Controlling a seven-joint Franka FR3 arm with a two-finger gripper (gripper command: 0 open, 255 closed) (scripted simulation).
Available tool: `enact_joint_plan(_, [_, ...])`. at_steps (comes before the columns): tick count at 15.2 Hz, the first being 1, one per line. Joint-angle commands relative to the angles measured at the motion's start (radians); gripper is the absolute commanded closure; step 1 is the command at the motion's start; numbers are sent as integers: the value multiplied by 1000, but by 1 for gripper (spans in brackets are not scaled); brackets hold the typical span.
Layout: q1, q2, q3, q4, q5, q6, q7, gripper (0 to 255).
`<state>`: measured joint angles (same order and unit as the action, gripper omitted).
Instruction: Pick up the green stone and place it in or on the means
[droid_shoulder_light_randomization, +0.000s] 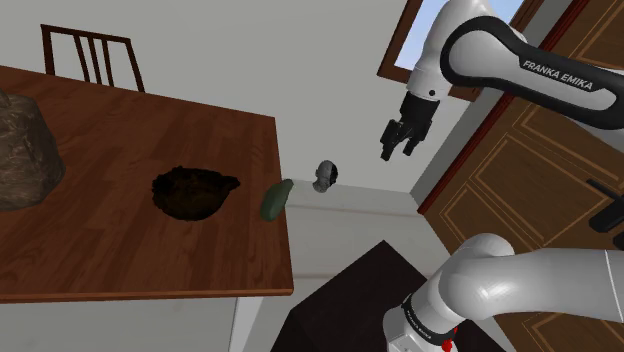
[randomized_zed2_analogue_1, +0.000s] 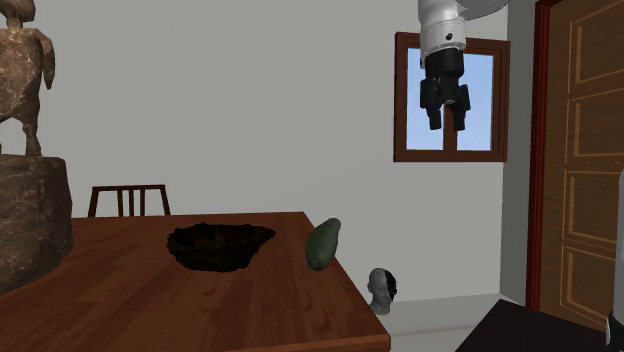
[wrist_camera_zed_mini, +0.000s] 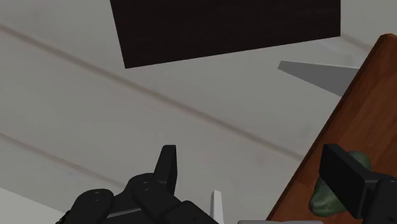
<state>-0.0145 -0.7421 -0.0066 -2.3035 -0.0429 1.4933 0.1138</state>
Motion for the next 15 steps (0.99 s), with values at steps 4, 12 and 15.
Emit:
enact_joint_plan(4, [-7,28,64,-43,44,76,131,0])
enact_joint_plan(12, [-32,193,231,-80,128,295,472,0])
enact_joint_plan(15, [-48,284,290,-64,137,377,601,0])
